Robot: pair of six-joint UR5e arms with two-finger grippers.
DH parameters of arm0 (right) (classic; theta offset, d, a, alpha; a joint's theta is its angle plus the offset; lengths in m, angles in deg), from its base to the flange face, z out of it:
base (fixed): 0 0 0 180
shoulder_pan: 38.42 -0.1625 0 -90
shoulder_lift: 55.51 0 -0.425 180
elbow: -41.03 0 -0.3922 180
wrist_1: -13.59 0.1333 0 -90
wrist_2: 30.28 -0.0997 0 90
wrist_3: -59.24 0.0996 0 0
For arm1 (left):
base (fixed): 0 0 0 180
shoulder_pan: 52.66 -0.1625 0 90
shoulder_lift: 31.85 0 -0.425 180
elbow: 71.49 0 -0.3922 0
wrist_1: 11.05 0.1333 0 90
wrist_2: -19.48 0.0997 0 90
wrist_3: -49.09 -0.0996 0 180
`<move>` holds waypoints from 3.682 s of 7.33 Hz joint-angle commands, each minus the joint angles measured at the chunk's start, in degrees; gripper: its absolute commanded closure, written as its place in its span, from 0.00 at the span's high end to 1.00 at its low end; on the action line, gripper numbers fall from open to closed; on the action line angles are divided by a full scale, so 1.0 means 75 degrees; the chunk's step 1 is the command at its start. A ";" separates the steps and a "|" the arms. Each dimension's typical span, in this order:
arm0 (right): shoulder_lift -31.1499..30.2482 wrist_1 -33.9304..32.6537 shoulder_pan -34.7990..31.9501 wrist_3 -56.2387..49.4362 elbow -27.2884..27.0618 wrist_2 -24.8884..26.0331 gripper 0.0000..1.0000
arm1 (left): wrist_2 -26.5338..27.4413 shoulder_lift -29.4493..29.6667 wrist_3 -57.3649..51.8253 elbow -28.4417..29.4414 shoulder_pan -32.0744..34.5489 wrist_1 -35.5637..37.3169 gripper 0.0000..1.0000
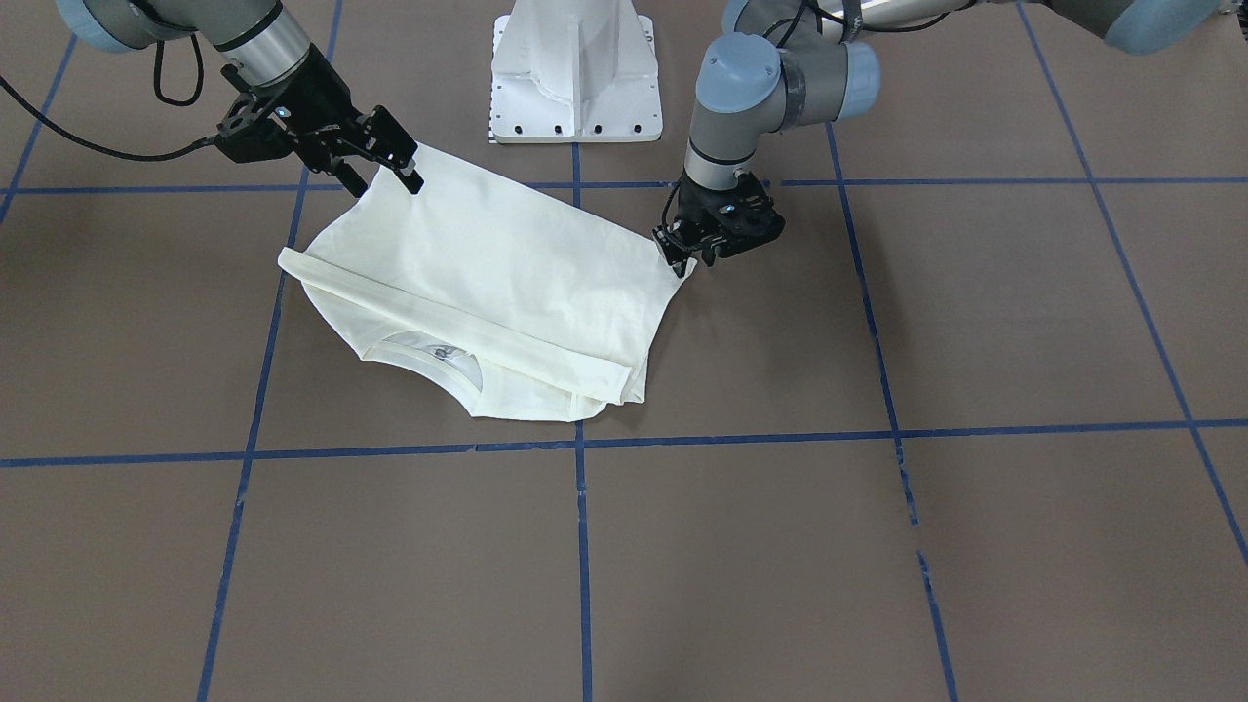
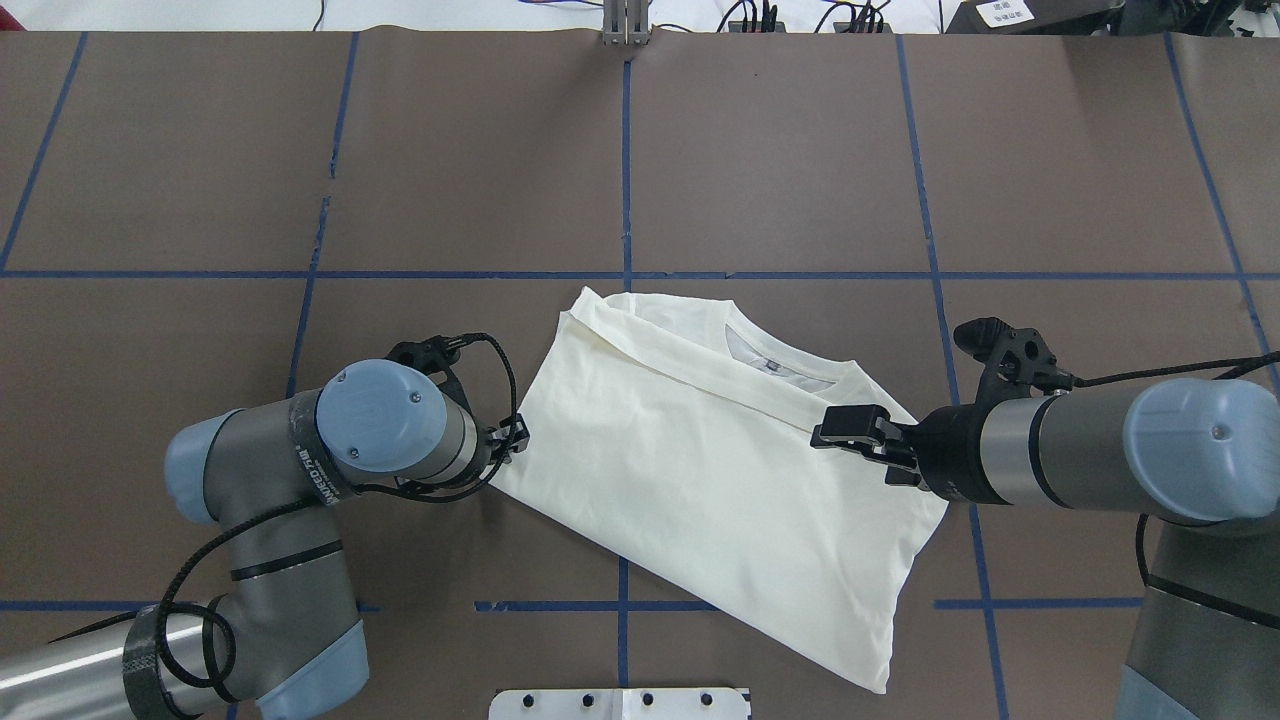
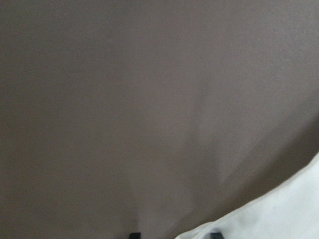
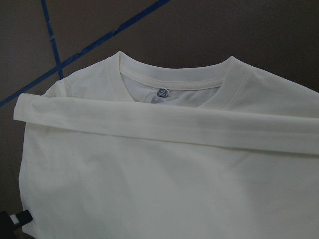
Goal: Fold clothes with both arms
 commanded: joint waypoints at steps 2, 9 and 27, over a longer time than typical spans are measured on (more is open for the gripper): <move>0.0000 0.0000 -0.0007 0.0000 -0.0002 0.0000 1.00 | -0.0018 0.0017 0.0075 0.0049 -0.0034 0.0000 1.00; -0.0035 0.0000 -0.0066 0.0000 -0.0002 -0.0035 1.00 | -0.0018 0.0123 0.0133 0.0166 -0.0045 -0.0011 0.16; -0.0023 -0.0012 -0.0148 0.0012 0.0127 0.0023 1.00 | 0.1154 0.3404 -0.3206 0.6307 0.2568 -0.4100 0.00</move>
